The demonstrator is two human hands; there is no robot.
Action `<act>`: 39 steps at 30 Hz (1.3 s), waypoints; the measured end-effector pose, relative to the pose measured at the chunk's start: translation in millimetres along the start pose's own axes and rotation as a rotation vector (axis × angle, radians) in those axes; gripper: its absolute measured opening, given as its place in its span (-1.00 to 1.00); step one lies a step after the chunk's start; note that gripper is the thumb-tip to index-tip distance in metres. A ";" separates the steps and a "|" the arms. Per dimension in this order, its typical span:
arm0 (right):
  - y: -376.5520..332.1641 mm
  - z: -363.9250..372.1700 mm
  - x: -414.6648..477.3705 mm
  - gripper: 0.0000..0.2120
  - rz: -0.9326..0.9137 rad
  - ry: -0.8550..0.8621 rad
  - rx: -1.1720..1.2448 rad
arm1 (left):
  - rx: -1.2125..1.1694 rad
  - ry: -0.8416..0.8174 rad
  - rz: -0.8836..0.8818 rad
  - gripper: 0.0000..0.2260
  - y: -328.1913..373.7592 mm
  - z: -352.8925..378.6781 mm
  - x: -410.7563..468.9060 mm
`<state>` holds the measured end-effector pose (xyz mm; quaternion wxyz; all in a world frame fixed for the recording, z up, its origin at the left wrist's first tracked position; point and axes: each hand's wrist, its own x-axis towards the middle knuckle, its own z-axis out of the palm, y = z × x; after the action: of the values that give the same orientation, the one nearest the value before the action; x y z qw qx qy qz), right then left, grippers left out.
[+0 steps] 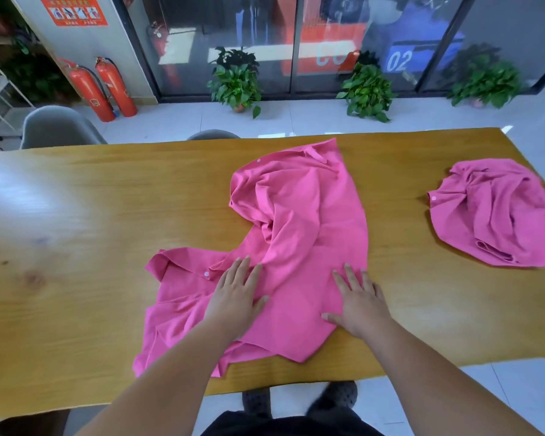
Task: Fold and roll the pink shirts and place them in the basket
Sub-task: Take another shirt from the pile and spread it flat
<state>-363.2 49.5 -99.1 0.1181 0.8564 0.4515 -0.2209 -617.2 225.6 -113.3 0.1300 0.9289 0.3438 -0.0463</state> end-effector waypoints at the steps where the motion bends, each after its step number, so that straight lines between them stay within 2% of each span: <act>1: 9.4 -1.8 1.3 0.14 0.003 -0.003 -0.001 | 0.016 0.005 -0.004 -0.31 4.6 -0.8 -1.6; 8: 77.9 -0.1 -6.2 0.01 0.062 0.030 0.079 | 0.120 0.046 0.070 -0.34 65.6 1.8 -6.5; 11: 114.6 3.8 -10.6 -0.09 0.090 0.039 0.167 | 0.095 0.019 0.056 -0.35 106.6 15.2 -10.2; 15: 136.6 9.0 -16.9 -0.23 -0.036 0.154 0.114 | 0.070 -0.102 -0.053 -0.29 158.6 34.7 -17.1; 18: 127.5 17.1 -24.2 -0.23 -0.222 0.229 -0.001 | 0.051 -0.082 -0.168 -0.29 176.7 41.0 -21.5; 21: 130.1 30.9 -30.3 -0.14 -0.287 0.137 -0.007 | -0.012 -0.070 -0.245 -0.28 178.6 42.2 -26.4; 26: 175.0 24.8 -17.1 -0.11 -0.223 0.109 -0.016 | -0.116 -0.039 -0.376 -0.24 162.2 31.9 -32.4; 30: 200.4 -7.0 -1.3 -0.08 -0.125 0.059 -0.115 | -0.087 -0.082 -0.385 -0.21 148.4 25.9 -25.5; 32: 190.3 -16.4 0.0 -0.14 -0.128 0.076 -0.163 | -0.076 -0.100 -0.370 -0.21 143.8 27.4 -22.5; 35: 154.3 -12.1 -4.5 -0.22 -0.174 0.024 -0.056 | -0.081 -0.130 -0.341 -0.20 137.7 28.9 -20.6; 37: 133.8 -1.3 -8.8 -0.17 -0.148 -0.057 0.016 | -0.087 -0.155 -0.340 -0.19 126.9 26.4 -19.1; 39: 124.3 7.3 -8.9 -0.11 -0.105 -0.054 0.002 | -0.096 -0.169 -0.364 -0.19 108.4 21.2 -16.8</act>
<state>-266.9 -30.0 -100.8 0.1175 0.8255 0.4921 -0.2502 -559.4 130.1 -108.0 0.1918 0.8369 0.4957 -0.1306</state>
